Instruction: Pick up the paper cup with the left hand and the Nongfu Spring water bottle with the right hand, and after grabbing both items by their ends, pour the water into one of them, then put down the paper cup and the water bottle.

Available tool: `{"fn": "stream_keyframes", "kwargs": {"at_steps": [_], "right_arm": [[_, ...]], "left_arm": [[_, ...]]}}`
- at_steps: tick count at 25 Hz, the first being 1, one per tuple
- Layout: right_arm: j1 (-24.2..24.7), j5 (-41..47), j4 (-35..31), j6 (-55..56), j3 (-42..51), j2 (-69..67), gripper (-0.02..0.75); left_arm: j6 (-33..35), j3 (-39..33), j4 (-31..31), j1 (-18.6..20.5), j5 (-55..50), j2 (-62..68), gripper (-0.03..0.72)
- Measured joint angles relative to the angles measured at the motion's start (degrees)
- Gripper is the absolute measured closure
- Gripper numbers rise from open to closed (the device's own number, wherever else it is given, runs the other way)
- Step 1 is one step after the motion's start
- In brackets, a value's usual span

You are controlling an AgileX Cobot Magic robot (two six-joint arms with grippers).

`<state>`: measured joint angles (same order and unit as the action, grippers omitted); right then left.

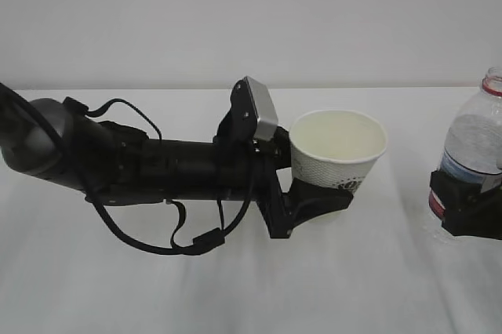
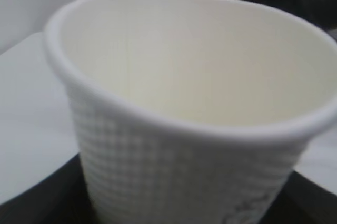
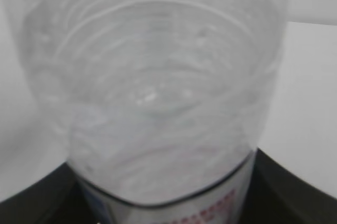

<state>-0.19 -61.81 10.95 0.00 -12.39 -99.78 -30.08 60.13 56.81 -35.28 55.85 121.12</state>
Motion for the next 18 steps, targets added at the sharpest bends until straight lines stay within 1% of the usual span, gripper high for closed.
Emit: {"fn": "stream_keyframes", "kwargs": {"at_steps": [3,6,11,18], "right_arm": [[0.0,0.0,0.0,0.0,0.3,0.0,0.235],[0.0,0.1,0.0,0.0,1.0,0.0,0.235],[0.0,0.1,0.0,0.0,1.2,0.0,0.235],[0.0,0.1,-0.5,-0.7,1.2,0.0,0.235]], "left_arm": [[0.0,0.0,-2.0,-1.2,0.0,0.0,0.146],[0.0,0.0,-4.3,-1.6,1.4,0.8,0.146],[-0.1,0.0,-4.3,-1.6,4.2,3.9,0.146],[-0.1,0.0,-4.3,-1.6,4.7,3.9,0.147]]}}
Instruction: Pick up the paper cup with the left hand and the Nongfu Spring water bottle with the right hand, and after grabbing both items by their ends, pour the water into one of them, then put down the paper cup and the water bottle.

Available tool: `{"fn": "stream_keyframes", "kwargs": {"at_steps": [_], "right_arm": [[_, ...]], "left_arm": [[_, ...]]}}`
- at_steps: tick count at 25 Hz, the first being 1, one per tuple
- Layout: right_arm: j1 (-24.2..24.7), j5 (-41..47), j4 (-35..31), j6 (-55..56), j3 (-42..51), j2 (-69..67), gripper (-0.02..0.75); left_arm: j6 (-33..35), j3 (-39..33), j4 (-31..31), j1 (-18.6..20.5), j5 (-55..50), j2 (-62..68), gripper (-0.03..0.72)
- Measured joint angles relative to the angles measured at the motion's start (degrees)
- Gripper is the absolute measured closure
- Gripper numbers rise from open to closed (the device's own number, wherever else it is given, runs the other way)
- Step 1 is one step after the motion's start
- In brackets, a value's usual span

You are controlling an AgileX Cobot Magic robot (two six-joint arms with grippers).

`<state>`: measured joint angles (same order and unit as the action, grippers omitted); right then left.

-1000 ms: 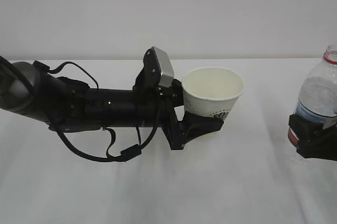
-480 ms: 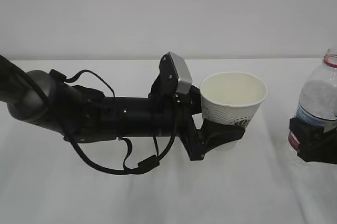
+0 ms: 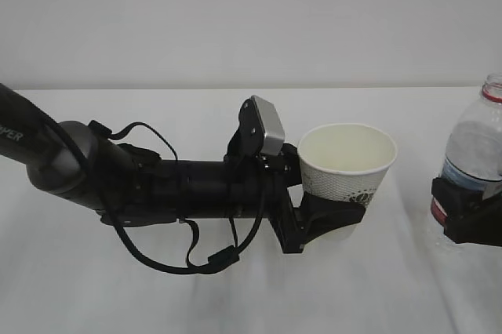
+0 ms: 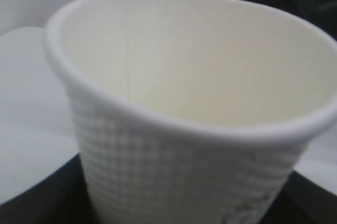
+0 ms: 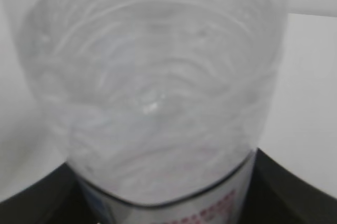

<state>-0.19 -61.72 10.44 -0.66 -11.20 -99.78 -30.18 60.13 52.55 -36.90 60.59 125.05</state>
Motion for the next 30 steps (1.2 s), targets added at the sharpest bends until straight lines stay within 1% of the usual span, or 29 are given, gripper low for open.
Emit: {"fn": "stream_keyframes", "kwargs": {"at_steps": [7,18,21,30], "right_arm": [[0.0,0.1,-0.8,-0.1,0.0,1.0,0.235],[0.0,1.2,-4.0,-0.2,0.0,13.0,0.235],[0.0,2.6,-4.0,-0.2,0.0,13.9,0.235],[0.0,10.8,-3.9,-0.2,0.2,18.3,0.235]], "left_arm": [[0.0,0.0,0.0,0.0,-0.2,0.0,0.147],[0.0,0.0,0.0,0.0,-0.2,0.0,0.147],[0.0,0.0,0.0,0.0,-0.2,0.0,0.147],[-1.1,0.0,0.1,0.0,-0.2,0.0,0.147]]}}
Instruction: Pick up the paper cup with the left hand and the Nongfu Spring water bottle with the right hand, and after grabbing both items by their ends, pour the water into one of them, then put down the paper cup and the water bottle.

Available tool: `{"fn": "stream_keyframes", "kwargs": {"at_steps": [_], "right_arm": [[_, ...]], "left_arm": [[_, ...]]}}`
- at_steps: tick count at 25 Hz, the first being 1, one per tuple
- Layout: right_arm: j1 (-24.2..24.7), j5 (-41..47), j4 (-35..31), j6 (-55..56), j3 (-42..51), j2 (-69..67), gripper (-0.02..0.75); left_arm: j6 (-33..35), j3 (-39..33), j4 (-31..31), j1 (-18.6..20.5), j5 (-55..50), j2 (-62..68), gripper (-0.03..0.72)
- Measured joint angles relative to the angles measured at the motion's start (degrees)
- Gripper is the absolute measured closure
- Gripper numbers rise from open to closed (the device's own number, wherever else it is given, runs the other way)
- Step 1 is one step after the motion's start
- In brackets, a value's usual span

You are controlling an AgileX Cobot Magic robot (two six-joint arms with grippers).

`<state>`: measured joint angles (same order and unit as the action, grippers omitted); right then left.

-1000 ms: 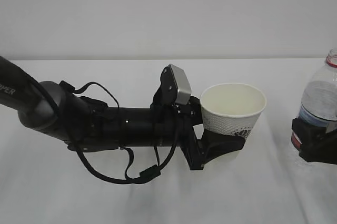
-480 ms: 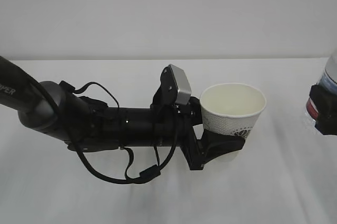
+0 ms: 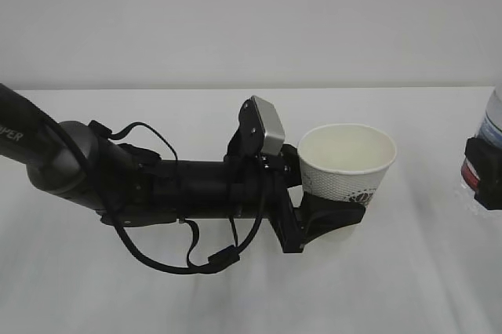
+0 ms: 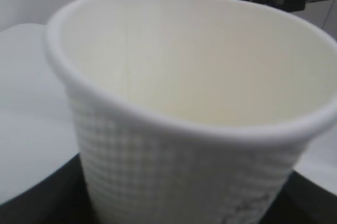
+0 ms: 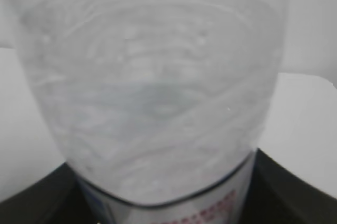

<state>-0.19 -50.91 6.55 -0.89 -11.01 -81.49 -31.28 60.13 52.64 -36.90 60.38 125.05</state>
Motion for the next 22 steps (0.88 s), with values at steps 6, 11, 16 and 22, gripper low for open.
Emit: {"fn": "stream_keyframes", "kwargs": {"at_steps": [6,11,16,22], "right_arm": [[0.0,3.6,0.0,0.3,0.0,0.7,0.235],[0.0,4.2,0.5,1.5,0.0,0.7,0.235],[0.0,5.7,0.8,1.7,0.0,0.7,0.235],[0.0,5.8,0.8,1.7,0.0,0.7,0.235]], "left_arm": [[-0.3,0.0,0.8,0.0,0.0,0.0,0.147],[-0.5,0.0,2.3,-0.1,0.0,0.0,0.147],[-0.5,0.0,2.3,-0.9,0.0,0.0,0.148],[-0.5,0.0,2.3,-2.2,0.0,0.0,0.148]]}}
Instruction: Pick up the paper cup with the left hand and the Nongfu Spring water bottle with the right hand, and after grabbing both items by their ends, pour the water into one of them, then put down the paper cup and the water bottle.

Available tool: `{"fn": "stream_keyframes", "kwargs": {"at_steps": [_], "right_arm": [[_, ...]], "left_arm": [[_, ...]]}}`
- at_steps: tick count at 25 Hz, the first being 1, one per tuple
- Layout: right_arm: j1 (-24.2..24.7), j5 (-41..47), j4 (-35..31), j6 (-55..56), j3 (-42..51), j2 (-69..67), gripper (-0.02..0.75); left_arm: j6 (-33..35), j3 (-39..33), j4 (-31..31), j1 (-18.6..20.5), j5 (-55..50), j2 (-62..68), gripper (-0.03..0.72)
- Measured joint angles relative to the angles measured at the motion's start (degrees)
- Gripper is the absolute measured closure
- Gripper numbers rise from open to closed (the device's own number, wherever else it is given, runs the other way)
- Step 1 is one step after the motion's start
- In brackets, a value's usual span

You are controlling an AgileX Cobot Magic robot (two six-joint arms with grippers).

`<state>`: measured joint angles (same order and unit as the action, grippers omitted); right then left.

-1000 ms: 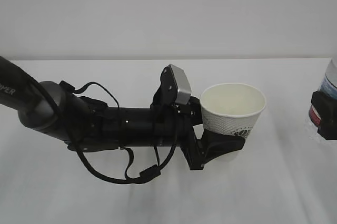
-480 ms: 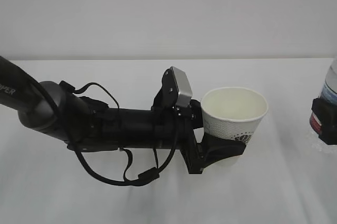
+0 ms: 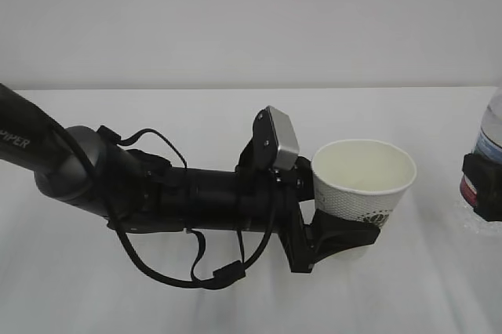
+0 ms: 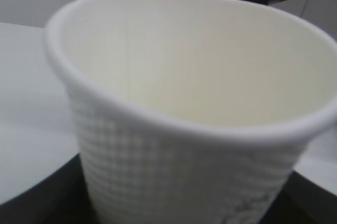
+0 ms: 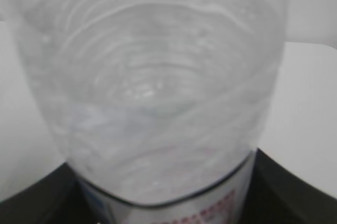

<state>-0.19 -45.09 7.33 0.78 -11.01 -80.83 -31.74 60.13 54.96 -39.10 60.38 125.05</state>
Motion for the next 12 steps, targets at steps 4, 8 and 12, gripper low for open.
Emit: {"fn": "stream_keyframes", "kwargs": {"at_steps": [4,8,12], "right_arm": [[0.0,2.5,0.0,0.0,-1.6,0.0,0.235],[0.0,2.8,0.3,-0.4,-3.9,0.0,0.235],[0.0,2.9,2.1,-1.3,-4.2,0.0,0.235]], "left_arm": [[0.0,0.0,-1.7,0.0,0.0,0.0,0.148],[0.0,0.0,-2.5,0.0,0.0,0.0,0.148],[0.0,0.0,-2.5,0.0,-0.3,0.0,0.148]]}}
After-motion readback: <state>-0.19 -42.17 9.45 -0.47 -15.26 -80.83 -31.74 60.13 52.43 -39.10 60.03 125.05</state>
